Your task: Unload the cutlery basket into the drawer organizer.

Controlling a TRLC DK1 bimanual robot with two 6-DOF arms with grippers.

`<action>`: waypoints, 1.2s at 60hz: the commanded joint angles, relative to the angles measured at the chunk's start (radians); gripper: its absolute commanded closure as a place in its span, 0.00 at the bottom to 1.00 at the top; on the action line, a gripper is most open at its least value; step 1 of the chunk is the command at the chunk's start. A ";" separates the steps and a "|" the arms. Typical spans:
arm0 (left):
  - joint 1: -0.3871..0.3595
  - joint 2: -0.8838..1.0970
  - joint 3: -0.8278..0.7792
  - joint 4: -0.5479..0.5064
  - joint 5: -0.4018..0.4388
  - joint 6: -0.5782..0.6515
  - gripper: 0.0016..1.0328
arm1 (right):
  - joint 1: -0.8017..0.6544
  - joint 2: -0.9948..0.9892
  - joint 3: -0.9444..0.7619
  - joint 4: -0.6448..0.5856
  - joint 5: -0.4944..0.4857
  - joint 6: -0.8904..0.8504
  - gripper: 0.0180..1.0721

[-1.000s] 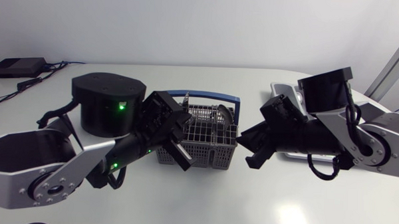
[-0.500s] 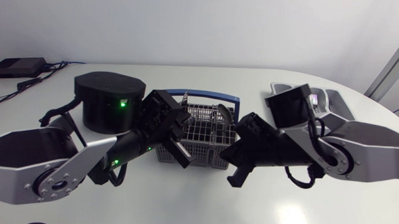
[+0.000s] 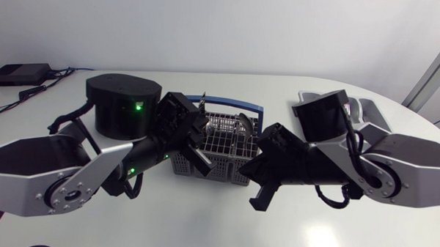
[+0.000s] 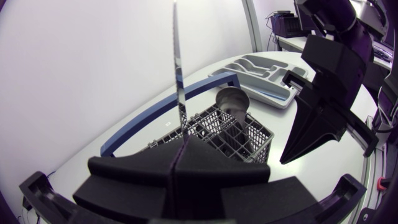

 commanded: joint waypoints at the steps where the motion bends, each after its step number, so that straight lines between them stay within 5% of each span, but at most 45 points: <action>1: -0.015 -0.003 0.053 0.011 -0.038 -0.014 0.94 | -0.004 0.048 0.029 0.029 0.006 -0.012 0.91; 22: -0.060 -0.008 0.046 0.014 -0.129 -0.012 0.94 | 0.016 0.174 0.125 0.091 0.009 -0.052 0.95; 38: -0.072 0.020 0.018 0.054 -0.131 -0.014 0.94 | 0.003 0.285 0.191 0.178 -0.120 -0.090 0.95; 72: -0.138 0.015 0.029 0.068 -0.169 -0.025 0.94 | -0.010 0.536 0.252 0.224 -0.069 -0.113 0.95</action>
